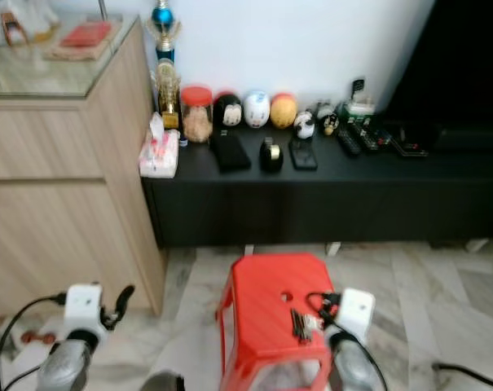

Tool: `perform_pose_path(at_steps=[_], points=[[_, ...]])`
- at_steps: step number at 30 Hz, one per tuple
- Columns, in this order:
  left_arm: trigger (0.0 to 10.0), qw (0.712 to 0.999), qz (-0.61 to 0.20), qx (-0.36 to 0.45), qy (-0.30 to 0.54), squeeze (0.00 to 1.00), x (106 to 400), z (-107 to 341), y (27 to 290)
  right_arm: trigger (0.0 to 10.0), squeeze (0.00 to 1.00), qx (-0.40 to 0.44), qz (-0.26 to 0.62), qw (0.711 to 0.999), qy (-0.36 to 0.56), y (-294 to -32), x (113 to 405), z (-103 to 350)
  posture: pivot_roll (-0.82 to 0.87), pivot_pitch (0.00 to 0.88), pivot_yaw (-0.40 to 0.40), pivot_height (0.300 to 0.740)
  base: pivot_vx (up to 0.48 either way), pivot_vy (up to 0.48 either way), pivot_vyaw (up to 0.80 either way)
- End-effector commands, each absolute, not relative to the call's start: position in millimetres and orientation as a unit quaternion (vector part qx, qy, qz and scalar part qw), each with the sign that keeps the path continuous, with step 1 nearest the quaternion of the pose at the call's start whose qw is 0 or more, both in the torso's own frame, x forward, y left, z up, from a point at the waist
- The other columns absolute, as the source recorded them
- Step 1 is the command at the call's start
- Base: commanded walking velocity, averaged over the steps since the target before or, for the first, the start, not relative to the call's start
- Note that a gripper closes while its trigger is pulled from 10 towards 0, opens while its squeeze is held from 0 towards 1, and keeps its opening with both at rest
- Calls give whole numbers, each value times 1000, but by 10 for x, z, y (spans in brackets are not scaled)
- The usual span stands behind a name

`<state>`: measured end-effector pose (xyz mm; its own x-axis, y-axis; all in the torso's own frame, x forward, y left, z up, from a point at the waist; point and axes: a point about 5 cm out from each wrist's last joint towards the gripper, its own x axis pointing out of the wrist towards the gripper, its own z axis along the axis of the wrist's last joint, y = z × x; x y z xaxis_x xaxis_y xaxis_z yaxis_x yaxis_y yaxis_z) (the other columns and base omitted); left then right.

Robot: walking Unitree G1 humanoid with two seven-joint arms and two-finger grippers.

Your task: Hang keys on a hook

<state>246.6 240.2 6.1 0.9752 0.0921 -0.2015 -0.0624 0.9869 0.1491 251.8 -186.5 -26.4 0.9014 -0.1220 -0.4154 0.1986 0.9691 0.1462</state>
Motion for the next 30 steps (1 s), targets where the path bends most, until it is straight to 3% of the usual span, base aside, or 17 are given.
perform_pose_path(at_steps=[1,10,18,30], points=[[10000,992,34,61,110,0,2457,26,2330,10000,0,86,-95,968,214,-1979,2465,-290,170,25,-81,652,0,0,0],[10000,990,46,68,111,0,2398,22,2413,10000,0,77,-58,969,227,-1873,2472,-313,195,47,-79,652,0,0,0],[10000,990,49,69,113,0,2437,39,2426,10000,0,63,44,954,288,-1645,2448,-409,191,40,-77,652,0,0,0],[10000,989,52,70,118,0,2415,10,2410,10000,0,65,47,952,294,-1653,2515,-374,185,51,-87,618,0,0,0]])
